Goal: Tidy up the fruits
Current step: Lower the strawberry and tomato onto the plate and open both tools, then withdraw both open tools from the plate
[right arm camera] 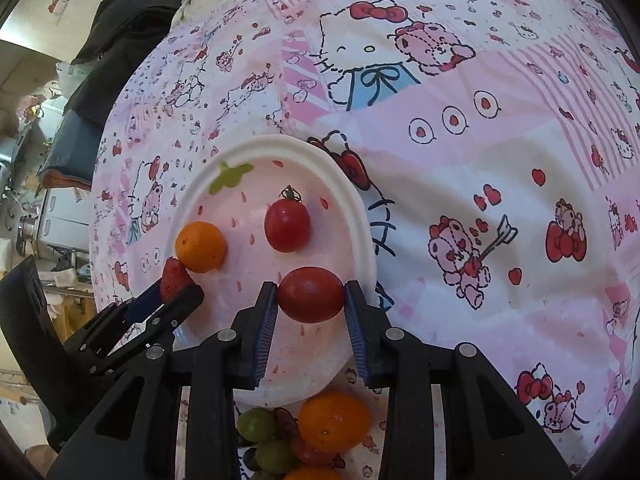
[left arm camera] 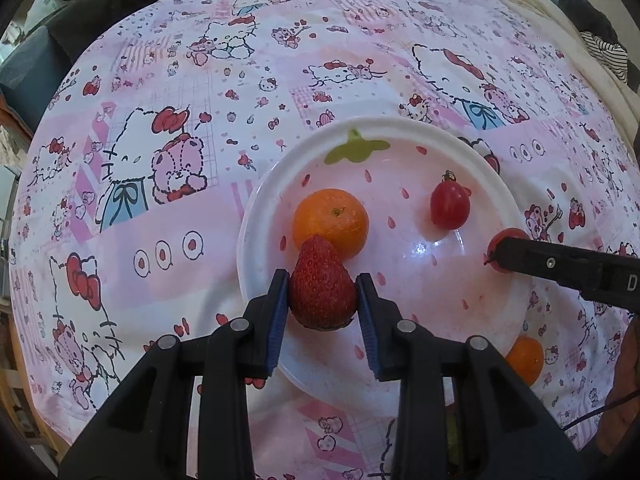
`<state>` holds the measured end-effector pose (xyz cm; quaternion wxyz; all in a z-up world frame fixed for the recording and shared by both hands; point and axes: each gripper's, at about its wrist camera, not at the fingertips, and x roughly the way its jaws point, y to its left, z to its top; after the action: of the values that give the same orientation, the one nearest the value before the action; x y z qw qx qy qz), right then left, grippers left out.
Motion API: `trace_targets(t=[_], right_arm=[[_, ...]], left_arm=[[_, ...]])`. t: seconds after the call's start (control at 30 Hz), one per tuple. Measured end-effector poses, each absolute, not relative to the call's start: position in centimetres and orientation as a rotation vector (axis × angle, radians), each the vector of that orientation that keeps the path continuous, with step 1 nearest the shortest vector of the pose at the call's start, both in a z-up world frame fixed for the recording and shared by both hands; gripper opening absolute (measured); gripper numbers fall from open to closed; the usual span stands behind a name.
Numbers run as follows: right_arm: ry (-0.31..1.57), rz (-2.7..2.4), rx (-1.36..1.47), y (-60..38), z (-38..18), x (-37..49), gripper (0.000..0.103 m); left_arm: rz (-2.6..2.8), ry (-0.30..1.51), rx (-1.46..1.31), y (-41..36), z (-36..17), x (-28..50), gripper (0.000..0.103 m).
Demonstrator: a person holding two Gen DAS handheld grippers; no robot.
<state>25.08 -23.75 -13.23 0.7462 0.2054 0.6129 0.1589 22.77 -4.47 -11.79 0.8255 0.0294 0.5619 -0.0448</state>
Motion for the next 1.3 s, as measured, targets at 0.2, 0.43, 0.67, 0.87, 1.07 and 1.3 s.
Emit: trace_targets(t=[0.2,0.43,0.67,0.87,1.07,1.3], right_arm=[[1.340,0.349,0.441,-23.6,-13.2,25.1,0.037],[1.341,0.354,0.439,-23.3,-13.2,25.2,0.038],[1.285,0.388,0.460,-23.1,-11.9,25.2,0.070],[1.241,0.398,0.475,-23.3,-10.8,25.1,0.071],[1.147,0.405,0.475,-23.4,-8.6,24.5,0.080],[1.098,0.445,0.511,-24.0,-6.8,23.6,0.086]], left_arm=[[-0.104,1.197,0.066,-4.6,-11.8,22.7,0.046],[-0.120,1.175,0.062,-4.8,-11.3,22.5,0.071],[-0.124,1.146,0.033,-4.4,-10.5,22.3,0.072],[-0.096,1.087,0.013,-3.8,-9.1,21.7,0.072],[-0.054,1.025,0.024,-3.2,-7.5,20.7,0.072],[-0.075,1.031,-0.083,-2.0,-6.2,19.3,0.072]])
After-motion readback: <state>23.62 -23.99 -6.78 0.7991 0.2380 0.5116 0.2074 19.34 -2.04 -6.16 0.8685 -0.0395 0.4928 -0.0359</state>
